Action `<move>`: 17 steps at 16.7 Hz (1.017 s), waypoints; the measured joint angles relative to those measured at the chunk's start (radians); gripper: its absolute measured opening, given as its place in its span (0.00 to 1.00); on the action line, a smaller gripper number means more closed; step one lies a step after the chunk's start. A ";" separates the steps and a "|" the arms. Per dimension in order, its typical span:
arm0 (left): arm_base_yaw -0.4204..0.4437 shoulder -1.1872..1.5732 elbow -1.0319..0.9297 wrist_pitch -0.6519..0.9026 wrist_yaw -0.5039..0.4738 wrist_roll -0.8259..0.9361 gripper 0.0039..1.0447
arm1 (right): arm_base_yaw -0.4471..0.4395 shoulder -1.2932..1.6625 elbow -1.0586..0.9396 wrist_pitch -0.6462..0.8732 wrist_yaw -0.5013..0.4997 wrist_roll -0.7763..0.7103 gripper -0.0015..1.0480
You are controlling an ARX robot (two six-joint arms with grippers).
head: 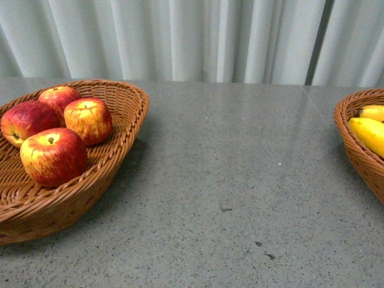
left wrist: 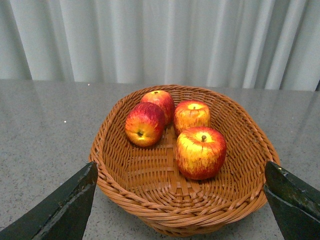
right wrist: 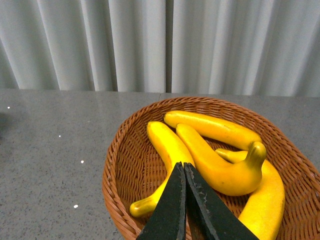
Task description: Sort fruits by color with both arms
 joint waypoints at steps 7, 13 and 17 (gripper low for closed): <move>0.000 0.000 0.000 0.001 0.000 0.000 0.94 | 0.000 -0.229 0.001 -0.239 0.000 0.000 0.02; 0.000 0.000 0.000 0.000 0.000 0.000 0.94 | 0.000 -0.228 0.001 -0.242 0.001 0.001 0.02; 0.000 0.000 0.000 0.000 0.000 0.000 0.94 | 0.000 -0.228 0.001 -0.242 0.000 0.001 0.02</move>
